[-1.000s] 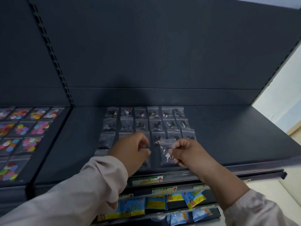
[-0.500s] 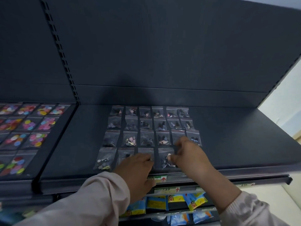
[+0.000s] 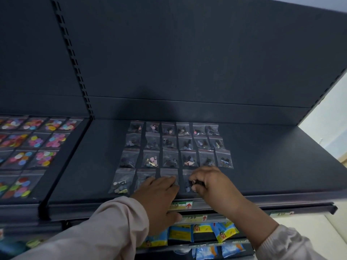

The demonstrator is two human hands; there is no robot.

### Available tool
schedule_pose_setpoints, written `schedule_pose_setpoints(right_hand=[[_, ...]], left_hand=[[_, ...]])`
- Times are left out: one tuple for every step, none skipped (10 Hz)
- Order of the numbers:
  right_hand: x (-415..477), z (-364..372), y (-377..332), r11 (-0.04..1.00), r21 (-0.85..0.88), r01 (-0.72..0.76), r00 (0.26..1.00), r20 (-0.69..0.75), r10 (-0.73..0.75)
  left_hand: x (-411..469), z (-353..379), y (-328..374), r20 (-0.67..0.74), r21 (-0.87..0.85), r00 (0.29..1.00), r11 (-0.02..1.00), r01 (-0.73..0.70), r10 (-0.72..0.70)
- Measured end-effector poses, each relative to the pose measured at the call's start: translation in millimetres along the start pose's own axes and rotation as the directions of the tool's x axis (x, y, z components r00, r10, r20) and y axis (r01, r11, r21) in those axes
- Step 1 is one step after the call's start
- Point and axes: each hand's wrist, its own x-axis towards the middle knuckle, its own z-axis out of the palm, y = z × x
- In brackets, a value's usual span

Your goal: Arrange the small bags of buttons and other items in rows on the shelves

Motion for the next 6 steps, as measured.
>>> schedule_pose_setpoints(right_hand=[[-0.6, 1.7, 1.5, 1.000, -0.001, 0.000, 1.000, -0.010, 0.000], [-0.7, 1.8, 1.1, 1.000, 0.000, -0.011, 1.000, 0.000, 0.011], [-0.6, 0.8, 0.1, 1.000, 0.004, -0.015, 1.000, -0.004, 0.015], [-1.4, -1.4, -3.5, 0.999, 0.019, -0.026, 1.000, -0.009, 0.027], [-1.1, -1.6, -3.0, 0.999, 0.028, -0.027, 0.999, -0.025, 0.028], [-0.9, -2.9, -5.4, 0.999, 0.037, -0.038, 0.998, -0.043, 0.040]], left_hand=[[-0.5, -0.6, 0.9, -0.008, -0.007, 1.000, 1.000, -0.001, 0.001], [-1.0, -1.6, 1.0, 0.005, -0.018, 1.000, 1.000, 0.005, -0.005], [-2.4, -2.3, 1.3, -0.007, -0.018, 1.000, 1.000, 0.002, -0.002], [-3.9, -0.8, -0.4, -0.042, -0.030, 0.999, 1.000, 0.003, -0.004], [-5.9, 0.2, -2.6, -0.068, -0.058, 0.998, 0.998, 0.014, -0.018], [-10.0, -2.7, -4.0, -0.127, -0.109, 0.991, 0.993, 0.035, -0.049]])
